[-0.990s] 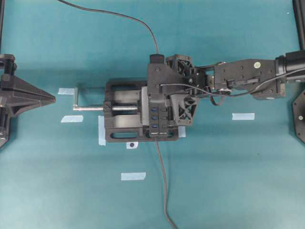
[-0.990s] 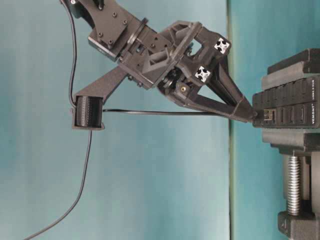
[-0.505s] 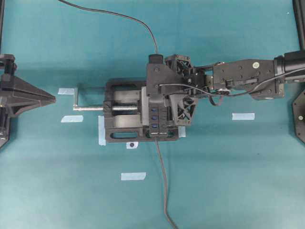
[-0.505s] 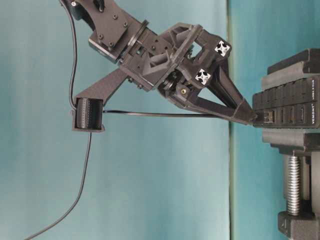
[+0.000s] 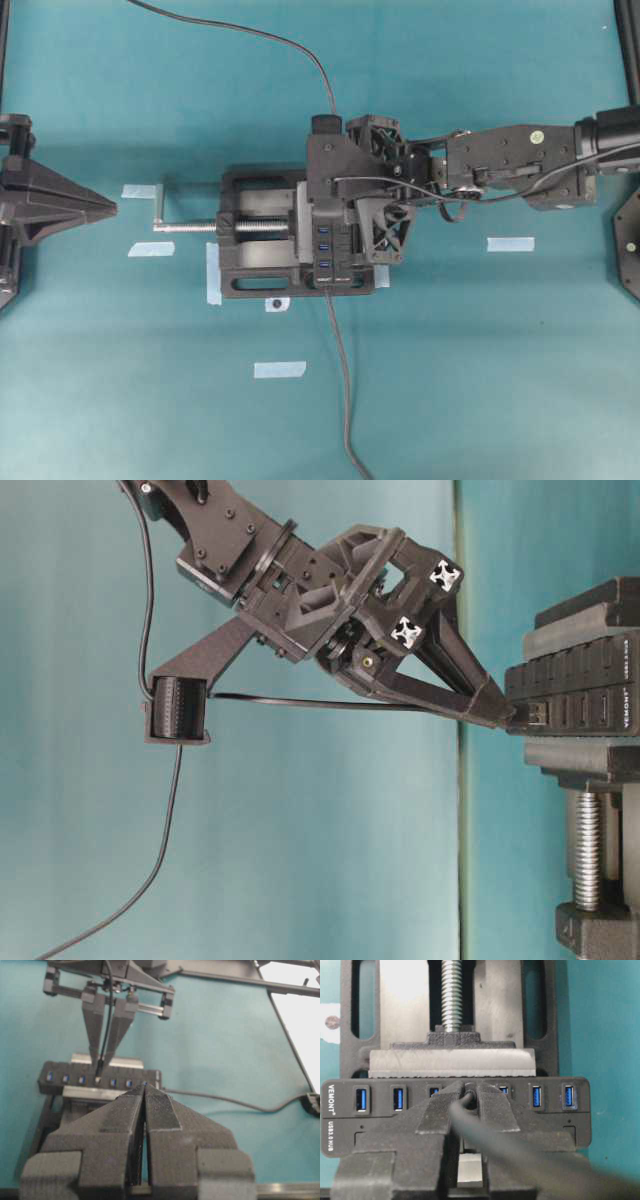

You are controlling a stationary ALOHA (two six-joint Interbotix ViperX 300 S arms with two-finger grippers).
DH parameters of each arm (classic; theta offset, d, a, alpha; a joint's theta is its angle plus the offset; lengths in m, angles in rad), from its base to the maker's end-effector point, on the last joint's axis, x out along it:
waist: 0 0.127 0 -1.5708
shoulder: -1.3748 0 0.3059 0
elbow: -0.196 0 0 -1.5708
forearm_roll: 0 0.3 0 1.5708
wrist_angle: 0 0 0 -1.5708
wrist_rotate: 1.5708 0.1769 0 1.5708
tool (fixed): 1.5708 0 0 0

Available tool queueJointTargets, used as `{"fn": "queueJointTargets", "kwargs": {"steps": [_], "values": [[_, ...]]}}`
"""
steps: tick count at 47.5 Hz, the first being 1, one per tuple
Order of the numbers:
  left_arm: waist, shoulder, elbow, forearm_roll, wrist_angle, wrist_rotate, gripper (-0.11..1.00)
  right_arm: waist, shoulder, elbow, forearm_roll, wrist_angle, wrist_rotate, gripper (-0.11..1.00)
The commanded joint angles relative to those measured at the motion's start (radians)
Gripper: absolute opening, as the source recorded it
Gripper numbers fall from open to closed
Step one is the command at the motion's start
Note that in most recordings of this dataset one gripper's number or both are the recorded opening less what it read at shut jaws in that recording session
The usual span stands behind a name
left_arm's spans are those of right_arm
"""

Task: Insert the USB into the center port of the fixed hub
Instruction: 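Align the held plug with the center port of the hub, then push the plug forward into the center port with the right gripper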

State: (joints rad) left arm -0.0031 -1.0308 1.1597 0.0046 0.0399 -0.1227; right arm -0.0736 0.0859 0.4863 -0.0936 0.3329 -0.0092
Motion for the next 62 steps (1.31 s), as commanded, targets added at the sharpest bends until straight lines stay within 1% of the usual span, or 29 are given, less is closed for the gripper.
{"fn": "queueJointTargets", "kwargs": {"steps": [1, 31, 62], "values": [[0.000, 0.005, -0.011, 0.002, -0.011, -0.002, 0.00, 0.006, -0.011, -0.020, -0.002, 0.003, 0.003, 0.08], [0.000, 0.005, -0.011, 0.002, -0.011, -0.002, 0.00, 0.006, 0.018, -0.040, -0.002, 0.020, -0.005, 0.08], [0.000, 0.005, -0.006, 0.000, -0.011, -0.003, 0.00, -0.002, 0.035, -0.026, -0.002, 0.020, -0.003, 0.08]]}}
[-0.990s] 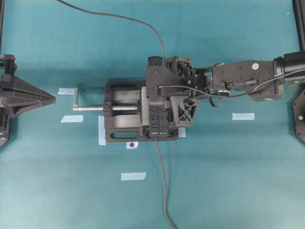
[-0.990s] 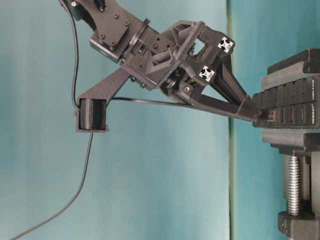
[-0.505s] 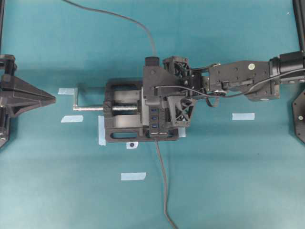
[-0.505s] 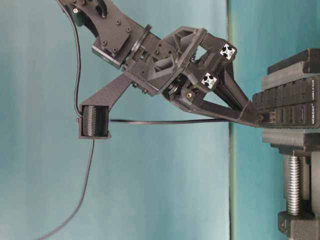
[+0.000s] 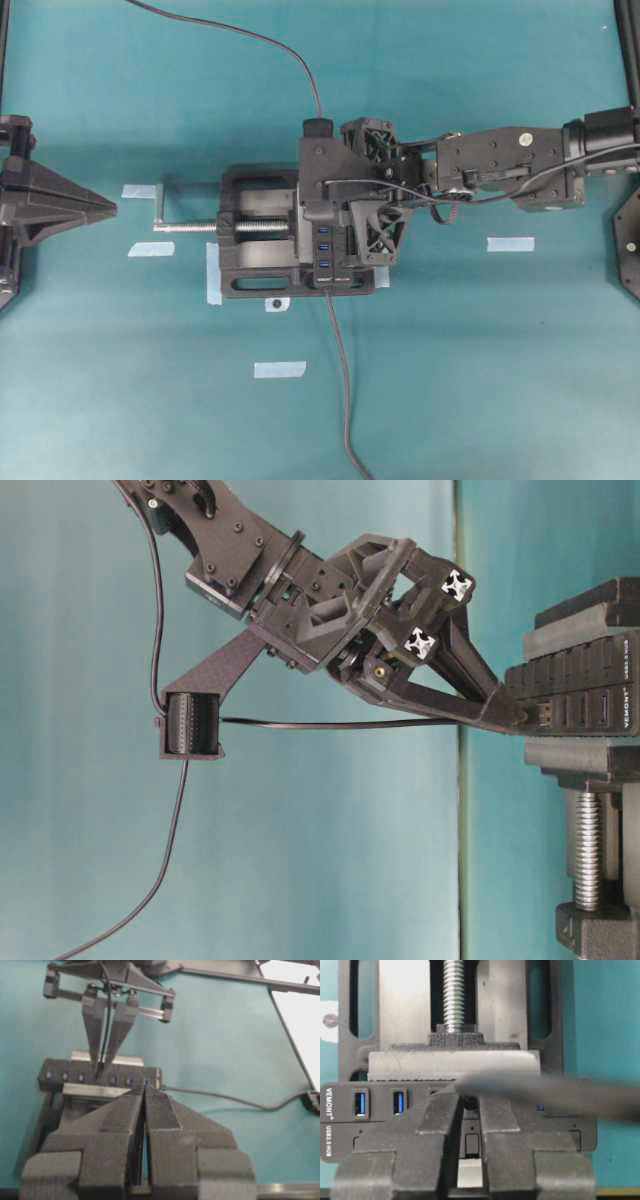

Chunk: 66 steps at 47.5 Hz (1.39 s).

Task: Insert the USB into the center port of the fixed hub
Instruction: 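Push the plug forward into the center port with the right gripper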

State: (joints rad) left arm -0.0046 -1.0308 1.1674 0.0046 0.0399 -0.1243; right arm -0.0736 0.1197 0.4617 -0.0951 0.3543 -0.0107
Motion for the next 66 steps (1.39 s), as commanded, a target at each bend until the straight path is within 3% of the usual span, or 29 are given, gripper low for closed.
{"fn": "queueJointTargets", "kwargs": {"steps": [1, 66], "values": [[0.003, 0.003, -0.014, 0.002, -0.011, -0.002, 0.00, -0.002, 0.003, -0.003, 0.000, -0.002, -0.002, 0.08], [0.012, -0.006, -0.006, 0.002, -0.011, -0.002, 0.00, -0.014, 0.035, 0.020, 0.002, 0.035, -0.002, 0.08]]}}
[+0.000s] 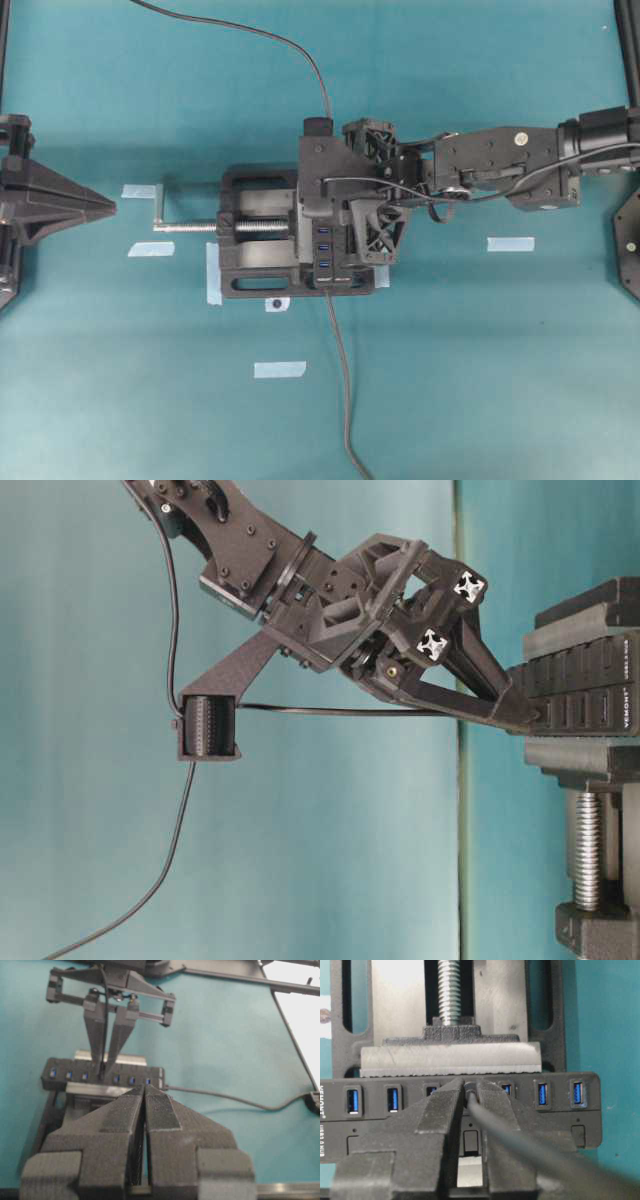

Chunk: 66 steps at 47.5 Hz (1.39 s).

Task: Insert the USB into the center port of the fixed hub
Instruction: 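Push the plug forward into the center port with the right gripper, then open the right gripper to release the inserted plug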

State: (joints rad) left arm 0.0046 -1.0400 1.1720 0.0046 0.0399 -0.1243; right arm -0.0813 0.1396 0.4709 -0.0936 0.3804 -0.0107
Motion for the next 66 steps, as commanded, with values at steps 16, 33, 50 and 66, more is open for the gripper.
{"fn": "queueJointTargets", "kwargs": {"steps": [16, 33, 50, 66], "values": [[0.003, 0.000, -0.008, 0.002, -0.011, -0.002, 0.00, -0.006, 0.018, 0.012, 0.000, 0.009, -0.002, 0.08], [0.003, 0.000, -0.009, 0.002, -0.011, 0.000, 0.00, -0.011, 0.008, -0.009, 0.000, 0.011, 0.000, 0.08], [0.003, -0.012, -0.006, 0.002, -0.009, 0.000, 0.00, -0.014, -0.009, -0.015, 0.000, -0.020, -0.003, 0.22], [0.003, -0.021, -0.011, 0.002, -0.005, 0.000, 0.00, -0.017, -0.028, -0.017, -0.005, -0.026, 0.000, 0.68]]}}
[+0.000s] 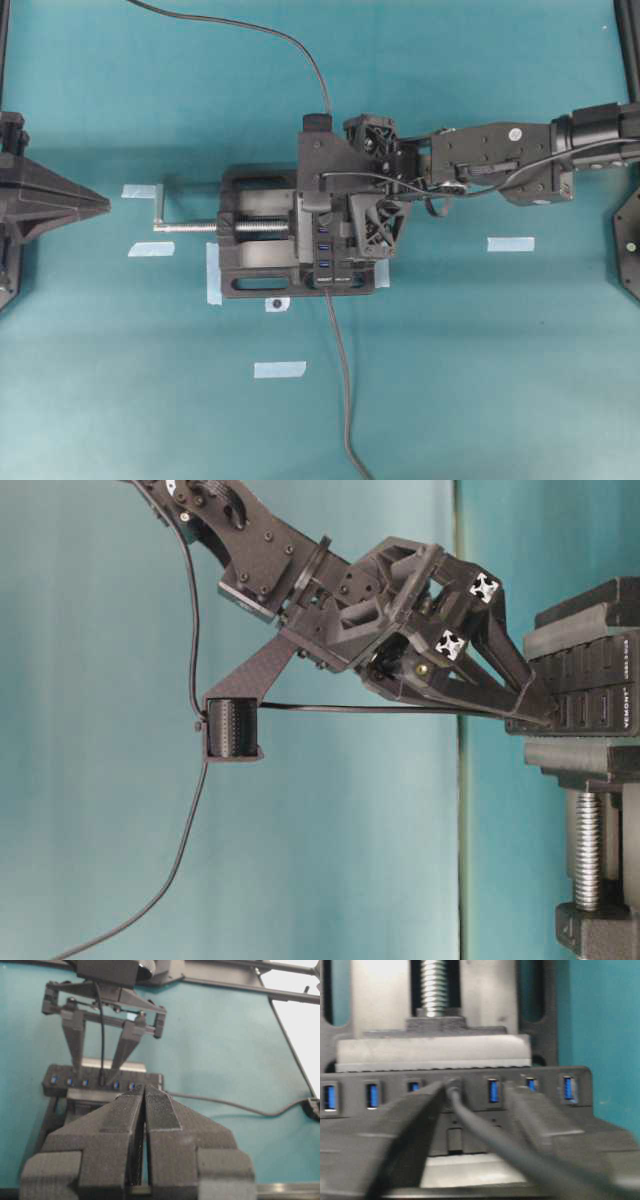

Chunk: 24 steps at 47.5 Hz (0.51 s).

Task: Insert the USB into the center port of the fixed hub
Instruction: 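Open the right gripper to release the inserted plug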

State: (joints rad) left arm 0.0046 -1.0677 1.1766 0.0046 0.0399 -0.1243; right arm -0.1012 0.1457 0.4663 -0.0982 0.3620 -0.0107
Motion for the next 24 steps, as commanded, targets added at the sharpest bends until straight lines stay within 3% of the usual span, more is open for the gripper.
{"fn": "queueJointTargets", "kwargs": {"steps": [1, 24], "values": [[0.003, 0.006, -0.015, 0.002, -0.005, 0.000, 0.00, 0.003, -0.035, -0.011, -0.002, -0.008, 0.000, 0.68], [0.003, 0.006, -0.023, 0.002, -0.003, -0.002, 0.00, 0.017, -0.106, 0.008, 0.002, -0.003, 0.003, 0.69]]}}
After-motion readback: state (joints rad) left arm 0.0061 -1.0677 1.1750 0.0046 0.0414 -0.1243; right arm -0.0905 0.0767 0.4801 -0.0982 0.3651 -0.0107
